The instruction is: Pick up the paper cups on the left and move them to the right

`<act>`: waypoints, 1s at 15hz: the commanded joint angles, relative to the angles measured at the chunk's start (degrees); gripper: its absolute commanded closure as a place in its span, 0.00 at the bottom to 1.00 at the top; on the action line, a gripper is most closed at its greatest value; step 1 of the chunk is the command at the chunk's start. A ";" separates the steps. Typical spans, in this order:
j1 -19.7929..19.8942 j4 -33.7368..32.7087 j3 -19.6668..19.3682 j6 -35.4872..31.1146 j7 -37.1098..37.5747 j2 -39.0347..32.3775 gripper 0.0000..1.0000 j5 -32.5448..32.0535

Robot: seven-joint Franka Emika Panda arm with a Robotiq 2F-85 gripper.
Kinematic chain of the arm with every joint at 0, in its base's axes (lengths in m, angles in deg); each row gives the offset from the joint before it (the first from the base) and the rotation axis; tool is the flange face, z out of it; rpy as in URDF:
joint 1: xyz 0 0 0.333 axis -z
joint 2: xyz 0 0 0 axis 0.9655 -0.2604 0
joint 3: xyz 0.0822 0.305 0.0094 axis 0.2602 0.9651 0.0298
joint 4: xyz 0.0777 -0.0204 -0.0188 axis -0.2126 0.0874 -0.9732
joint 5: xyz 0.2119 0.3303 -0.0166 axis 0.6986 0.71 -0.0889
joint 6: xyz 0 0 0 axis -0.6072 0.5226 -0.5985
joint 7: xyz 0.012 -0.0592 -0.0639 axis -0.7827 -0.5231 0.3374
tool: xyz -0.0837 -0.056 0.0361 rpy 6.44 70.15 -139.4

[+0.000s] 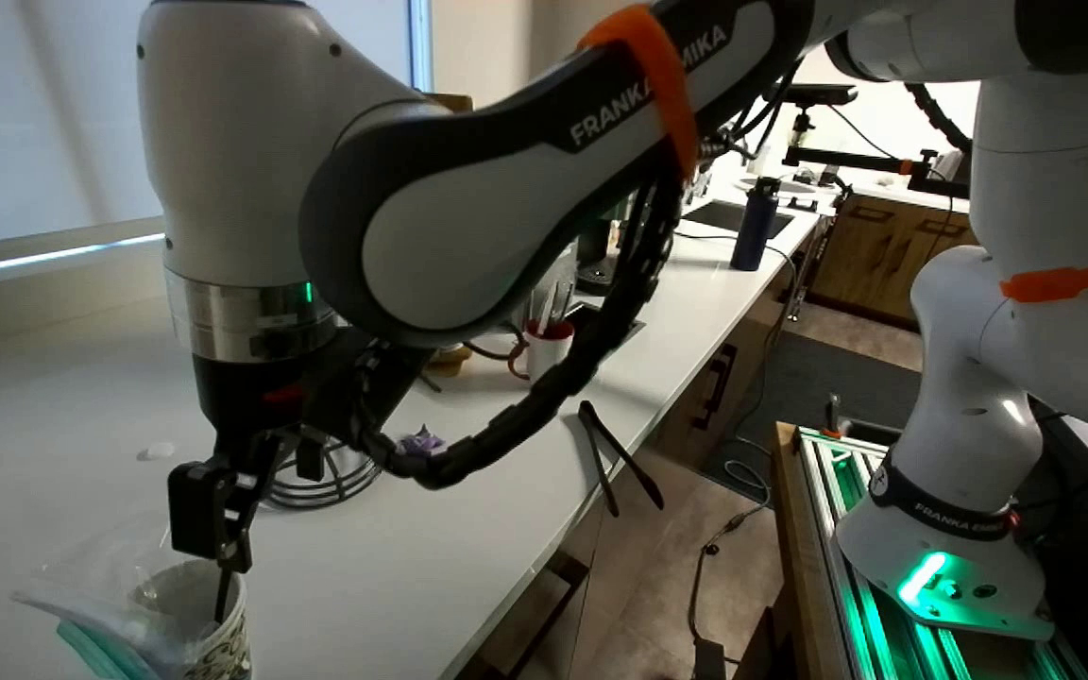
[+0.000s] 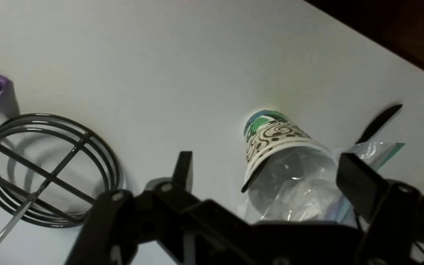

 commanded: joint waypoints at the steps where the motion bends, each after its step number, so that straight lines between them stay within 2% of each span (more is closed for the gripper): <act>1: -2.95 -1.11 -3.31 -3.62 8.30 -4.03 0.00 -2.18; 7: -6.09 -2.81 -6.65 -8.31 16.07 -8.95 0.00 -2.91; 15: -7.64 -5.41 -8.85 -10.67 22.63 -9.68 0.00 -2.93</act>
